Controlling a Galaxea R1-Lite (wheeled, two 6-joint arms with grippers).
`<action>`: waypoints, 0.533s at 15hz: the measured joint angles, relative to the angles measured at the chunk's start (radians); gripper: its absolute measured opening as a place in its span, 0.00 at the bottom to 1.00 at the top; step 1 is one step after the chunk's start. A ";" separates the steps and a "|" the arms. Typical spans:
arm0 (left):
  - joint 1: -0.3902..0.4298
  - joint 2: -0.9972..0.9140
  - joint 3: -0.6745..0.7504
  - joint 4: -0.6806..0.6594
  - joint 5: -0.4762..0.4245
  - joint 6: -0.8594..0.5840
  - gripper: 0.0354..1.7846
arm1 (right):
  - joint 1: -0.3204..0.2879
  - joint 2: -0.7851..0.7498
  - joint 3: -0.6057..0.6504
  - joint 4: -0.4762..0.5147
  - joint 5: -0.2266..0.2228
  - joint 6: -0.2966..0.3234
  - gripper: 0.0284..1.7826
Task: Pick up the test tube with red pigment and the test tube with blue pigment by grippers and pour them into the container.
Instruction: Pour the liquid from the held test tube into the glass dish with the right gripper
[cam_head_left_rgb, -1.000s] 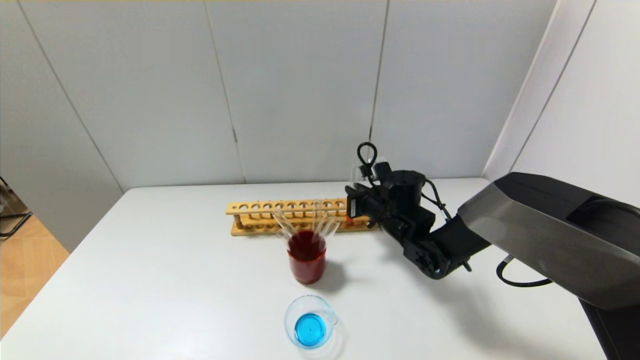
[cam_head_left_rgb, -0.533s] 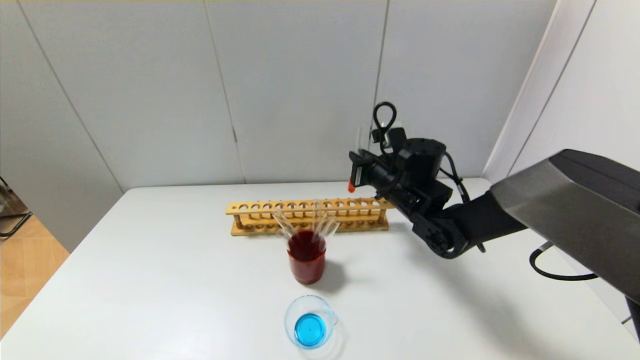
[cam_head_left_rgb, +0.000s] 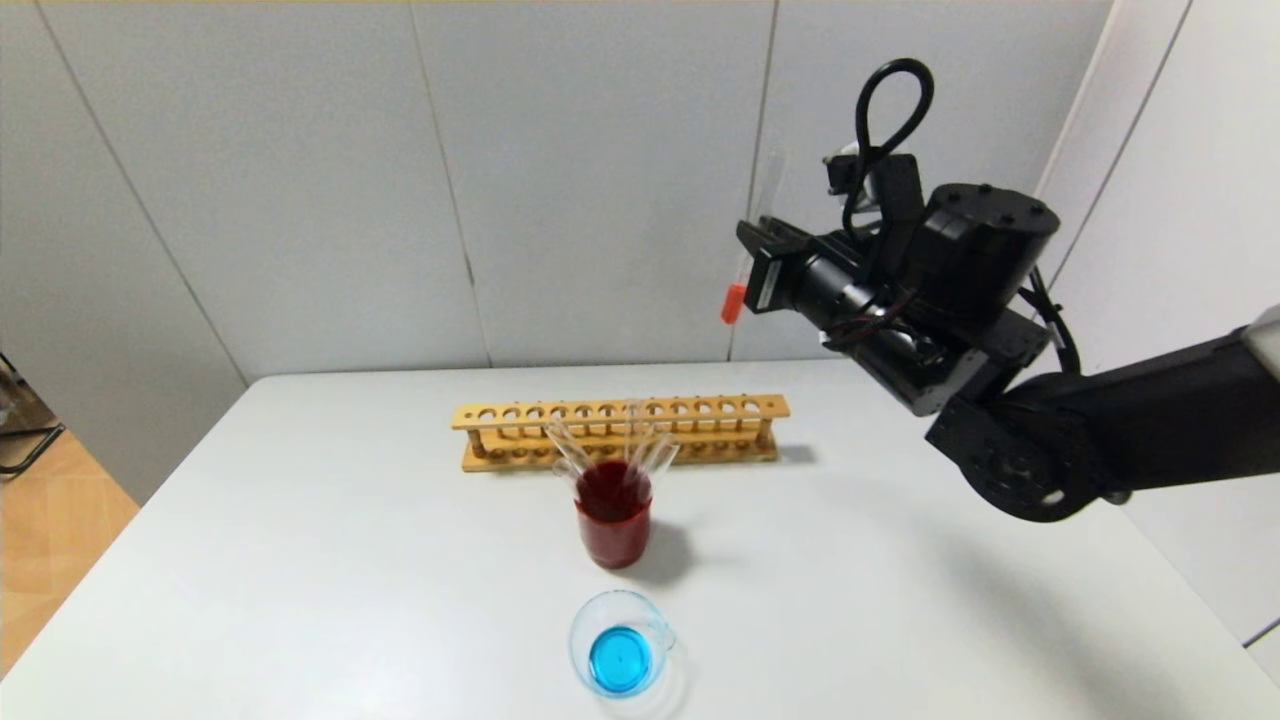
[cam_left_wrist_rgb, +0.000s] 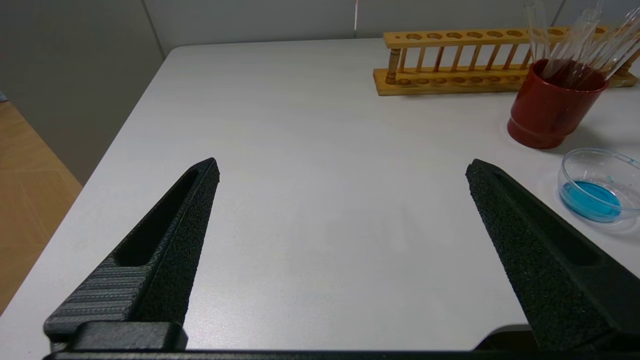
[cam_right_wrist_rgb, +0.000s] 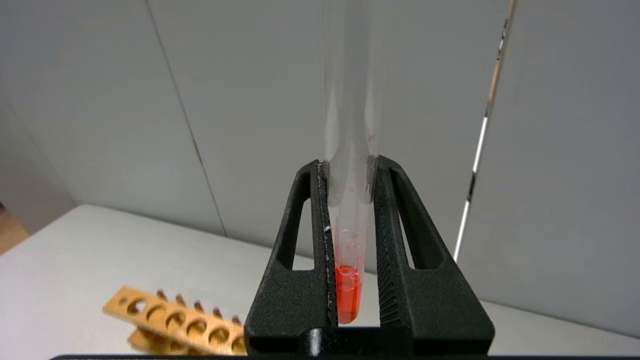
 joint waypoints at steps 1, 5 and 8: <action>0.000 0.000 0.000 0.000 0.001 0.000 0.98 | 0.003 -0.032 0.056 -0.003 0.001 -0.016 0.16; 0.000 0.000 0.000 0.000 0.000 0.000 0.98 | 0.011 -0.162 0.320 -0.013 0.009 -0.057 0.16; 0.000 0.000 0.000 0.000 0.000 0.000 0.98 | 0.017 -0.218 0.504 -0.093 0.013 -0.091 0.16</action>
